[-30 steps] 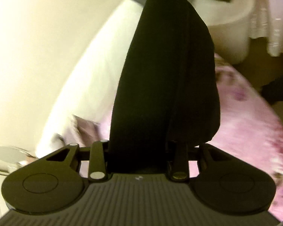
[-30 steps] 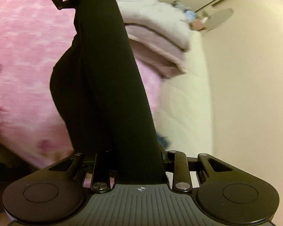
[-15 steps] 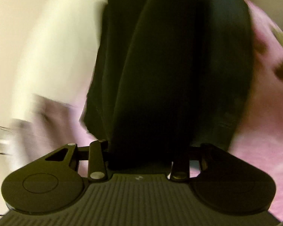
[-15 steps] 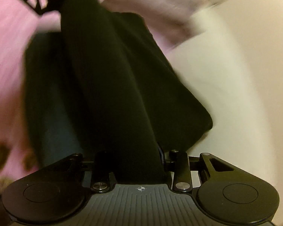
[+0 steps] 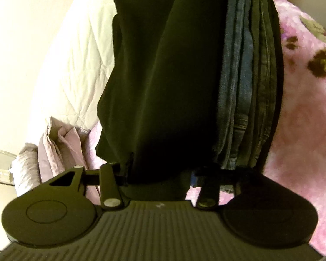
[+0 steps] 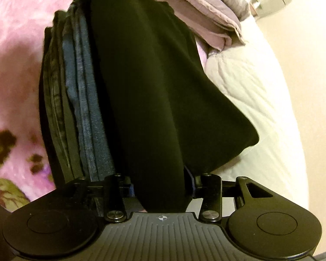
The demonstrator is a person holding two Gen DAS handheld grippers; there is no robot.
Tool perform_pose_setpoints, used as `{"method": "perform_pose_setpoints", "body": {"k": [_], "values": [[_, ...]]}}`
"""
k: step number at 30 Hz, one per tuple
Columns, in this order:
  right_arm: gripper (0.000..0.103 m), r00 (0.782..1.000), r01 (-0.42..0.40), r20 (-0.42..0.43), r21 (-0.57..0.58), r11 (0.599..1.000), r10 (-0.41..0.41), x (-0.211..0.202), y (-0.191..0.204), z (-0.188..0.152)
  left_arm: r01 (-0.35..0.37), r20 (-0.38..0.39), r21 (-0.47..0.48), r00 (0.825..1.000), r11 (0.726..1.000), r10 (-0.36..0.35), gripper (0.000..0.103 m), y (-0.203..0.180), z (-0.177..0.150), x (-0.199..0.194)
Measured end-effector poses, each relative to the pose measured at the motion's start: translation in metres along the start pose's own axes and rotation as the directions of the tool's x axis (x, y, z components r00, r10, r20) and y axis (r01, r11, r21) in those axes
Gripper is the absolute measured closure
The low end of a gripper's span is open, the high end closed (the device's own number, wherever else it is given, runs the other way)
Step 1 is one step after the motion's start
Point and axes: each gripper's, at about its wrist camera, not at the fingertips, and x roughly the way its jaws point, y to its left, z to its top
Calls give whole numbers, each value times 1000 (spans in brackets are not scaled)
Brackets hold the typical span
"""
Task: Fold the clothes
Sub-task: 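Lower the black jacket onto the folded jeans stack with both tools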
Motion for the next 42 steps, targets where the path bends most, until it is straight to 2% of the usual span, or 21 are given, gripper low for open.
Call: {"method": "perform_pose_setpoints", "body": {"k": [3, 6, 8, 11, 16, 19, 22, 27, 30, 33, 35, 37, 40, 42], "values": [[69, 999, 50, 12, 40, 998, -51, -4, 9, -1, -53, 18, 1, 998, 999, 53, 66, 1, 4, -2], [69, 998, 56, -4, 42, 998, -55, -10, 27, -12, -21, 16, 43, 1000, 999, 20, 65, -9, -3, -1], [69, 999, 36, -34, -14, 999, -37, -2, 52, -15, -27, 27, 72, 999, 997, 25, 65, -19, -12, -3], [68, 998, 56, -39, -7, 998, -56, -9, 57, -15, -46, 32, 55, 999, 997, 44, 62, -20, -19, -13], [66, 997, 73, -35, -1, 997, -73, -18, 61, -22, -36, 25, 21, 999, 999, 36, 60, -22, -32, -39], [65, 996, 80, -40, -9, 997, -81, -16, 62, -19, -29, 7, -26, 1000, 999, 29, 60, -22, -42, -56], [64, 995, 78, -53, -17, 997, -79, -17, 66, -19, -21, -14, -53, 1000, 998, 20, 60, -9, -22, -47], [62, 995, 67, -73, 36, 997, -64, -17, 68, -20, 28, -49, -126, 998, 992, -34, 61, -2, -31, -43], [60, 994, 65, -91, 76, 995, -58, -5, 54, -6, 7, -26, -182, 1000, 983, -12, 61, 8, -26, -52], [59, 993, 55, -109, 157, 986, -38, 7, 36, 10, 4, -4, -269, 1000, 963, -5, 61, 17, -14, -64], [59, 992, 41, -127, 253, 967, -9, -4, 32, 8, 16, 11, -345, 1000, 939, -13, 61, 18, -6, -59], [59, 993, 21, -113, 384, 923, 25, -16, 23, 5, 23, 17, -398, 1000, 917, -17, 60, 29, -6, -66], [59, 998, -25, -33, 576, 817, 54, -31, 2, 0, 47, 13, -441, 999, 896, -46, 60, 38, -1, -59], [59, 997, -72, 19, 664, 744, 80, -27, -13, 0, 80, -4, -458, 996, 885, -91, 59, 36, 3, -46]]}}
